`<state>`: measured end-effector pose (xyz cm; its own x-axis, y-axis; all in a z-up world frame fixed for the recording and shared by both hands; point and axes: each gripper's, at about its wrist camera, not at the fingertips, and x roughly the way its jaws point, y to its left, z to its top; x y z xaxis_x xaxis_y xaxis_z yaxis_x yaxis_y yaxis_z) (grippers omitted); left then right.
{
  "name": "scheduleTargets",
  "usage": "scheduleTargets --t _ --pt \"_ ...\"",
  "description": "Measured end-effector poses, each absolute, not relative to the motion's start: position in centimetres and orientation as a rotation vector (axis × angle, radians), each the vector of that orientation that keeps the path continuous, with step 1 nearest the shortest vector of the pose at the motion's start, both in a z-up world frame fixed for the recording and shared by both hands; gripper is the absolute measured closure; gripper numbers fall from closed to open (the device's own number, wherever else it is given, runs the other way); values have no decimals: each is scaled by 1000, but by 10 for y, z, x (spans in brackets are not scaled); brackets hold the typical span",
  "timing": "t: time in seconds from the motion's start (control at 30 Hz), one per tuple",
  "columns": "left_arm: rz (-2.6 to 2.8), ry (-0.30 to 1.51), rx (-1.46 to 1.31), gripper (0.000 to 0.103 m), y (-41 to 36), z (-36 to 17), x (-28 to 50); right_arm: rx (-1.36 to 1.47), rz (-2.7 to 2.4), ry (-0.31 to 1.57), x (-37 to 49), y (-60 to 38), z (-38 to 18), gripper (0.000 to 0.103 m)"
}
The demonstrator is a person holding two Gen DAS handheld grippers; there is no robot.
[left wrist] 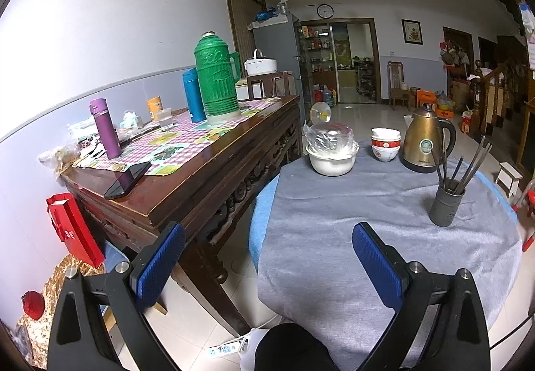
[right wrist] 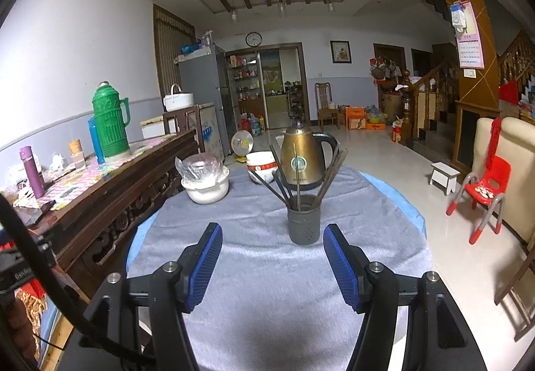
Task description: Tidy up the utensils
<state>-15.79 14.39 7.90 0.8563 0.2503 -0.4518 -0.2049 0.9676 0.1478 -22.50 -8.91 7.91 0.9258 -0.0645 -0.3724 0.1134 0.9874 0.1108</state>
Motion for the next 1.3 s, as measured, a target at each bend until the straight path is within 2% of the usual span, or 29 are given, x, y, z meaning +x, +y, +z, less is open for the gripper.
scheduleTargets --t 0.13,1.3 --pt "246 490 86 3 151 77 -158 120 -84 362 -224 -81 84 34" --pt "336 505 5 3 212 62 -160 99 -11 400 -203 -27 74 34"
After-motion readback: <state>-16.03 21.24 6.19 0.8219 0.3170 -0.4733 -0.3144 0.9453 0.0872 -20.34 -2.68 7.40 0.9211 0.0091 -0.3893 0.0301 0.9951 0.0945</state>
